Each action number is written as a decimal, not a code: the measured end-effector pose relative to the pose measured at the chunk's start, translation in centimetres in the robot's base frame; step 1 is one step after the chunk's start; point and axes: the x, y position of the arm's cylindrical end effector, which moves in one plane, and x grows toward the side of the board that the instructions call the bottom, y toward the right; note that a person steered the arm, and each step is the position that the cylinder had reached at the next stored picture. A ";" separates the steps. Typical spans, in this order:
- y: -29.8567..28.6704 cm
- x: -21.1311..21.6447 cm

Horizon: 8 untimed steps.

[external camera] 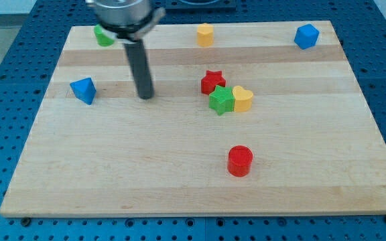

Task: Move the green star along with the yellow heart to the center right

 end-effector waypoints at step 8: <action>26.1 6.7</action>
